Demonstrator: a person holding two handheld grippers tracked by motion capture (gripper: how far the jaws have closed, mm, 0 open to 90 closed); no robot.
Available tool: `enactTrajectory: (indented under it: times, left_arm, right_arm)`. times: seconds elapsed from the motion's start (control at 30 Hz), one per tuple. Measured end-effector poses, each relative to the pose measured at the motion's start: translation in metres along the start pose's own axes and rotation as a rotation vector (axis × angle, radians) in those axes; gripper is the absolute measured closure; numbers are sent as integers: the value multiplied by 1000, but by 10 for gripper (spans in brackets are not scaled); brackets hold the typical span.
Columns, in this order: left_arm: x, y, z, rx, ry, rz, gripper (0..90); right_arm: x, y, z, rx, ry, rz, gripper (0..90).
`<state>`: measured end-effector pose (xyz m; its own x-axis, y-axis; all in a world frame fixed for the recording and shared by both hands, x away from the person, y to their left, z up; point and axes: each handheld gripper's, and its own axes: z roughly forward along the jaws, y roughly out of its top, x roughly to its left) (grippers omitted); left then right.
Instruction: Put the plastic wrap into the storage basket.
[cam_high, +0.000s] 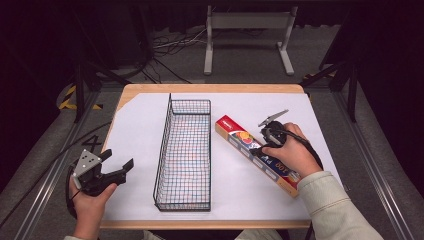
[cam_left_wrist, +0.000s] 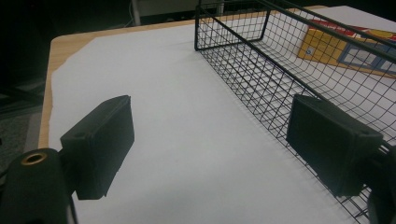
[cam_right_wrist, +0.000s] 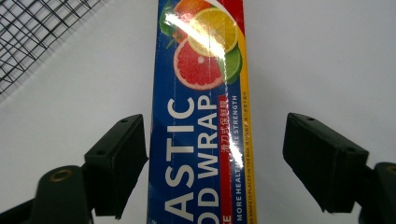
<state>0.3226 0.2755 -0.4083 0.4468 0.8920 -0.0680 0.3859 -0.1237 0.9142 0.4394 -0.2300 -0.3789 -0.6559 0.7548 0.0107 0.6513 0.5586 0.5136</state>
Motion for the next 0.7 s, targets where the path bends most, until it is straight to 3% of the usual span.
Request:
enactTrajectory:
  times: [0.4, 0.7]
  left_arm:
    - [1, 0, 3, 5, -2, 0, 156]
    - [1, -2, 3, 10, -4, 1, 156]
  right_arm:
    - [3, 1, 22, 116, -27, -7, 216]
    - [8, 2, 34, 178, -49, -25, 271]
